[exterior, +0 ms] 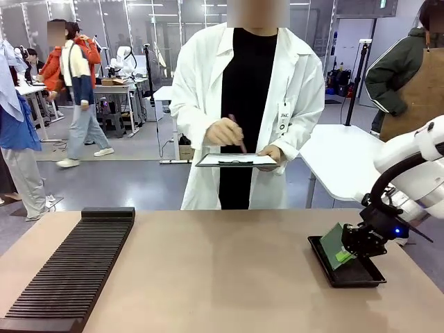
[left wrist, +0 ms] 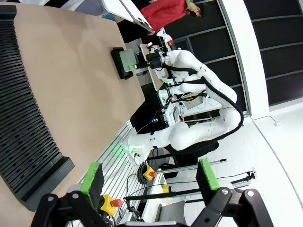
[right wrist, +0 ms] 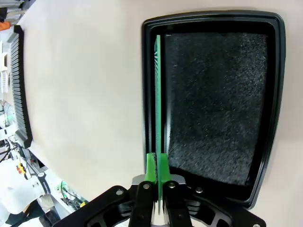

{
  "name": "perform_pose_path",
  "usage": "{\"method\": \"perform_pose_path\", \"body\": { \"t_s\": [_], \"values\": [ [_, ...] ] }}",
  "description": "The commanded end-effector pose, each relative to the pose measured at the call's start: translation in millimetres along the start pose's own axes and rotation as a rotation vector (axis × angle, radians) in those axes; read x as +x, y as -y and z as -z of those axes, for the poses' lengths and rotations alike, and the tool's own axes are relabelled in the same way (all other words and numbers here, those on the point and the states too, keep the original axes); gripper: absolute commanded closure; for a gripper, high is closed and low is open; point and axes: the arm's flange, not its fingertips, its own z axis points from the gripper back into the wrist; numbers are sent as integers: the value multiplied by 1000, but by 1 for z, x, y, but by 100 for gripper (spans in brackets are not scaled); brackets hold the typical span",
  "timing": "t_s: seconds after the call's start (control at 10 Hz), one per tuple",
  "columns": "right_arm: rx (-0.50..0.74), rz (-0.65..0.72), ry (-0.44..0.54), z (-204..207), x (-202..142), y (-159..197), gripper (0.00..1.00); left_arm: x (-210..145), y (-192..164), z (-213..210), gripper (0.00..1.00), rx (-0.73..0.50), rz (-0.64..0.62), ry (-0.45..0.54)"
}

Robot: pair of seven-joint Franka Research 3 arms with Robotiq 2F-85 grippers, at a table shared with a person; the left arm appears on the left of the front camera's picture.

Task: Inspect the PCB.
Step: Place the Blank PCB in the ESD tray.

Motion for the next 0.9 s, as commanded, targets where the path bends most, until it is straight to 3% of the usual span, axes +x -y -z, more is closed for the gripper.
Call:
{"method": "perform_pose_path", "body": {
  "t_s": [0.0,0.1,0.2,0.3,0.4,0.5,0.7,0.8],
  "values": [
    [-20,-10,5,11,9,1,97,0,2,-1,0,-14,-1,-7],
    [-1,-6,2,13,9,2,84,0,2,-1,0,-14,-1,-7],
    [5,-2,-4,15,8,2,56,0,2,-1,0,-14,-1,-7],
    [4,1,-2,15,6,3,38,0,2,-1,0,-14,-1,-7],
    [1,3,1,15,5,2,11,0,2,-1,0,-14,-1,-7],
    [-15,4,9,14,2,1,0,0,2,-1,0,-14,-1,-7],
    [-100,12,37,8,-4,-7,0,0,2,-1,0,-14,-1,-7],
    [-128,12,50,5,-8,-13,9,0,2,-1,0,-14,-1,-7]
  ]
}}
